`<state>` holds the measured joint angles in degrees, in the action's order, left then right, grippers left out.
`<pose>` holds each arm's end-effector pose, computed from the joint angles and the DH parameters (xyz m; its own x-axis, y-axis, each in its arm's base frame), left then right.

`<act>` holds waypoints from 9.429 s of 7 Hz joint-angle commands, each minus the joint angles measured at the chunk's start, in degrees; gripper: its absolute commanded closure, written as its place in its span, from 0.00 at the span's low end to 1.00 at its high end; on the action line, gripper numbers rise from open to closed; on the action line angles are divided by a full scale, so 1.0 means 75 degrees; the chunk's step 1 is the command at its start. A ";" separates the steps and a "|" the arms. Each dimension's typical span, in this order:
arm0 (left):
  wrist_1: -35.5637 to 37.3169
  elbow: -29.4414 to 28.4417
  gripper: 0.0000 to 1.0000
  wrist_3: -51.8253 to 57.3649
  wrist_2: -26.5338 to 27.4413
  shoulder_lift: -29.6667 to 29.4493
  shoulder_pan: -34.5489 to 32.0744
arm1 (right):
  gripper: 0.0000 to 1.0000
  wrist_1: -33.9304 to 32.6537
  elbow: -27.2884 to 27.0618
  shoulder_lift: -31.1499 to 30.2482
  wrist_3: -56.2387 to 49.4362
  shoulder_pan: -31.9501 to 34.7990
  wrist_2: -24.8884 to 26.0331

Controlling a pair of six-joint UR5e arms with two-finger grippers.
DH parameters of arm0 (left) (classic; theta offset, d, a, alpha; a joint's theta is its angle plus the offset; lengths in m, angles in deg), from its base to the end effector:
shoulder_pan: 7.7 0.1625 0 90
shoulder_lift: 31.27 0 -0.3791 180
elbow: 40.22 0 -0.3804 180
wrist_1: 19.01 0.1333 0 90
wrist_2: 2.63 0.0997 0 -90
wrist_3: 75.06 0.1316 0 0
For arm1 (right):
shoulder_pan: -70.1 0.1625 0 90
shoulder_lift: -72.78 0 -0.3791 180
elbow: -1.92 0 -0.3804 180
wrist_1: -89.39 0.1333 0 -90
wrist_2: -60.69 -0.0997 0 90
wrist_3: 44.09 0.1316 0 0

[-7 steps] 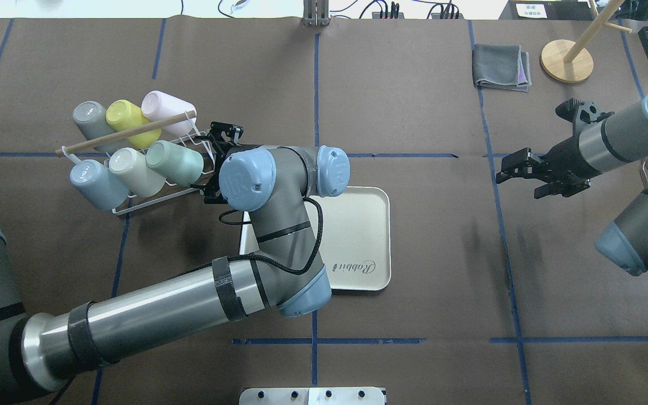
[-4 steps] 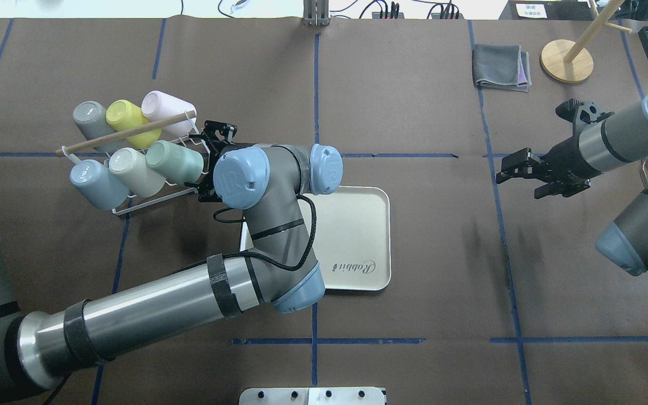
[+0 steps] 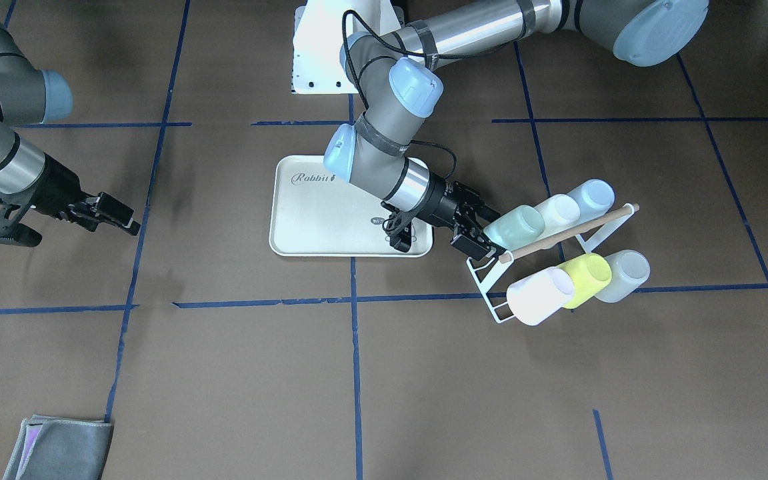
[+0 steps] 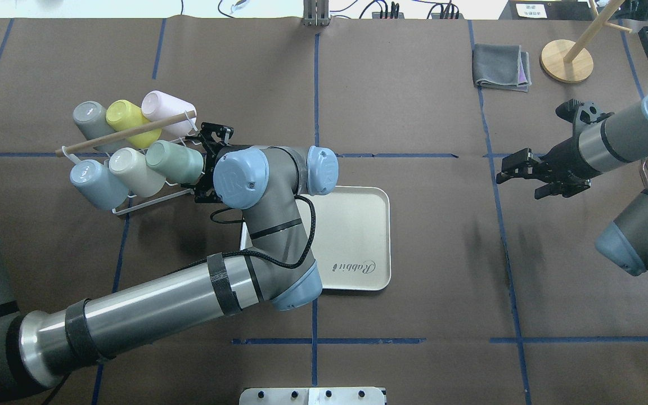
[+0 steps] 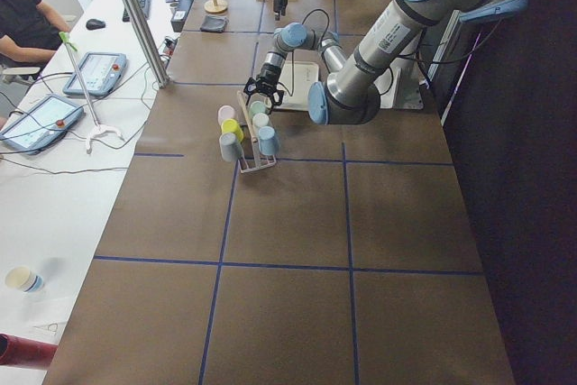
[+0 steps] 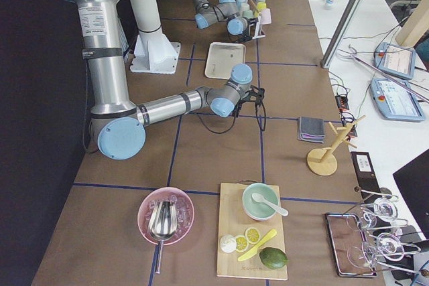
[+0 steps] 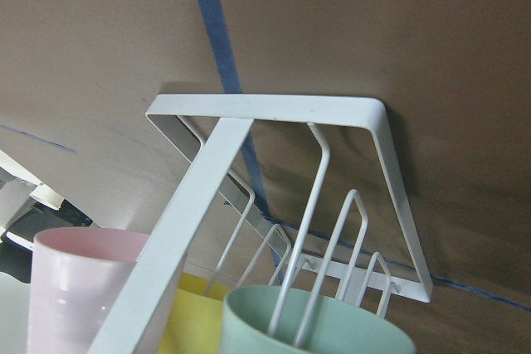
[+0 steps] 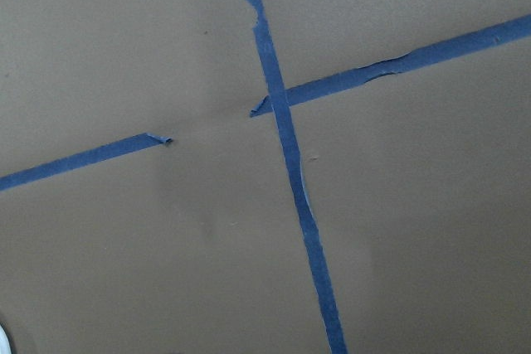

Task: Pick up and place green cup on tray

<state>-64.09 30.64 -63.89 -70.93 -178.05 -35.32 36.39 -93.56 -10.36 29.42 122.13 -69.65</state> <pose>0.5374 -0.4866 0.2718 0.2116 0.9181 0.3353 -0.9377 0.2875 -0.1954 -0.3053 -0.4694 0.4473 0.4692 0.2495 0.8471 -0.1727 0.9667 -0.1891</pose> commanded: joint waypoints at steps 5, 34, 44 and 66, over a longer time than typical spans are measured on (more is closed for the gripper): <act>-0.0025 0.0009 0.00 0.0082 0.0001 0.0212 -0.0114 | 0.00 0.0000 0.0063 0.0010 -0.0004 0.0000 0.0000; -1.3981 0.1914 0.38 -0.5836 -0.0099 0.2790 0.0749 | 0.00 0.0012 0.0075 0.0045 0.0031 0.0000 0.0070; -1.6583 0.0243 0.36 -0.5824 0.1384 0.2602 0.1714 | 0.00 -0.0105 -0.0242 -0.0575 -0.1713 0.2061 -0.0281; -0.7841 0.3700 0.00 -0.5930 -0.8343 0.5375 -0.5581 | 0.00 -0.1764 -0.0054 -0.1138 -0.5189 0.3339 -0.0293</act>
<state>-129.39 58.35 -107.77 -122.63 -142.28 -71.26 27.65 -94.02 -18.97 -3.49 145.87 -71.83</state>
